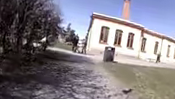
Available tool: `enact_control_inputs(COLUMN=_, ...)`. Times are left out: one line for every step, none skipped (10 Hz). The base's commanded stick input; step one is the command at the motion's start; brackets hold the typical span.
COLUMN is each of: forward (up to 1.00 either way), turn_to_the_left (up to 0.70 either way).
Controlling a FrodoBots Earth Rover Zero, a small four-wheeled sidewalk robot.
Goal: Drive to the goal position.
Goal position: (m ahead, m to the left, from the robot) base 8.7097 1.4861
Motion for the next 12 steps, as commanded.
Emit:
enact_control_inputs(forward=0.85, turn_to_the_left=0.0)
enact_control_inputs(forward=0.85, turn_to_the_left=0.0)
enact_control_inputs(forward=0.85, turn_to_the_left=0.0)
enact_control_inputs(forward=0.85, turn_to_the_left=0.0)
enact_control_inputs(forward=0.85, turn_to_the_left=0.0)
enact_control_inputs(forward=0.85, turn_to_the_left=0.0)
enact_control_inputs(forward=0.85, turn_to_the_left=0.0)
enact_control_inputs(forward=0.85, turn_to_the_left=0.0)
enact_control_inputs(forward=0.85, turn_to_the_left=0.0)
enact_control_inputs(forward=0.85, turn_to_the_left=0.0)
enact_control_inputs(forward=0.85, turn_to_the_left=0.0)
enact_control_inputs(forward=0.85, turn_to_the_left=0.0)
